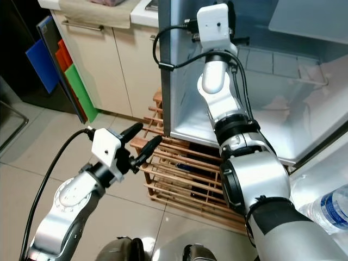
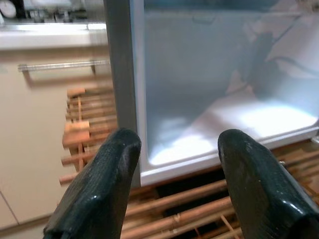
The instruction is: Restocking fridge
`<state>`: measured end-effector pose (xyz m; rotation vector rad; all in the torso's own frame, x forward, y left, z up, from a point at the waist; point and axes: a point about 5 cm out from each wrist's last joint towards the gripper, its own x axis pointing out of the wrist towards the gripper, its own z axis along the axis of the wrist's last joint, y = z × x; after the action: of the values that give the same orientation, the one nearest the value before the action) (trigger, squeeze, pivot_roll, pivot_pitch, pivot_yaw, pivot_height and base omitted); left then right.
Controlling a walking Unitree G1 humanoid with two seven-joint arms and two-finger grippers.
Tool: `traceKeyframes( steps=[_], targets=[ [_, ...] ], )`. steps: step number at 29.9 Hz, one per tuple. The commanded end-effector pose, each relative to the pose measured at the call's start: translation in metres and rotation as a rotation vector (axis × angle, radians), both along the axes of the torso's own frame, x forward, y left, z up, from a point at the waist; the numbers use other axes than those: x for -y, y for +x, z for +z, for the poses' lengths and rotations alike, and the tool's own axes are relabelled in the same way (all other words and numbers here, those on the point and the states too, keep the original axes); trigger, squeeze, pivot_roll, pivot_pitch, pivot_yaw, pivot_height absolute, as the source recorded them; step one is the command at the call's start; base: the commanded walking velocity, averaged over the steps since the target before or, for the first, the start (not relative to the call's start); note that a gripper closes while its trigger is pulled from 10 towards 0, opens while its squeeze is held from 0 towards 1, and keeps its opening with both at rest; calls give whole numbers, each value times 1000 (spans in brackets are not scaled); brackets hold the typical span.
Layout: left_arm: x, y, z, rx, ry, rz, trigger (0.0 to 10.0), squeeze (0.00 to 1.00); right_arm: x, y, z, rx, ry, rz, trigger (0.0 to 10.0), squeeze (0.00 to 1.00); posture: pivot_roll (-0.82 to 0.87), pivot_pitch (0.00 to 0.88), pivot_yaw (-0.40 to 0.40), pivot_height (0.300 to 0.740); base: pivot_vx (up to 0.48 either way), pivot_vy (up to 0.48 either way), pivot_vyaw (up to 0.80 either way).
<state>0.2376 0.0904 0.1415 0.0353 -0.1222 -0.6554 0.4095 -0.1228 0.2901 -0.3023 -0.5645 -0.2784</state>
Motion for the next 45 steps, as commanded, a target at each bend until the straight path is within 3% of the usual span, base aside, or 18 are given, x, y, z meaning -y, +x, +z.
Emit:
traceKeyframes(
  steps=[1,5,14,17,22,28,31,32,45],
  targets=[
    [1,-6,3,-7,-6,-3,10000,0,8,2,6,-11,102,-19,10000,0,174,203,24,740,0,0,0],
    [0,-11,5,-18,-7,20,10000,0,18,6,9,-50,287,-26,10000,0,192,214,18,740,0,0,0],
    [-1,-16,7,-32,-8,53,10000,0,27,9,13,-74,421,-4,10000,0,197,226,9,740,0,0,0],
    [-1,-17,7,-34,-9,59,10000,0,24,9,17,-72,394,2,10000,0,196,226,7,740,0,0,0],
    [1,-16,9,-32,-16,75,10000,0,15,8,34,-32,267,-7,10000,0,197,229,-6,740,0,0,0],
    [2,-16,10,-26,-22,87,10000,0,4,6,38,18,92,-58,10000,0,203,232,-16,740,0,0,0],
    [2,-16,10,-25,-24,89,10000,0,3,5,36,20,58,-70,10000,0,203,233,-19,740,0,0,0],
    [3,-16,10,-23,-27,92,10000,0,3,6,33,7,63,-78,10000,1000,199,232,-25,740,0,0,0],
    [7,-12,11,-6,-34,99,10000,0,13,5,40,35,235,-95,10000,1000,186,227,-36,740,0,0,0]
  ],
)
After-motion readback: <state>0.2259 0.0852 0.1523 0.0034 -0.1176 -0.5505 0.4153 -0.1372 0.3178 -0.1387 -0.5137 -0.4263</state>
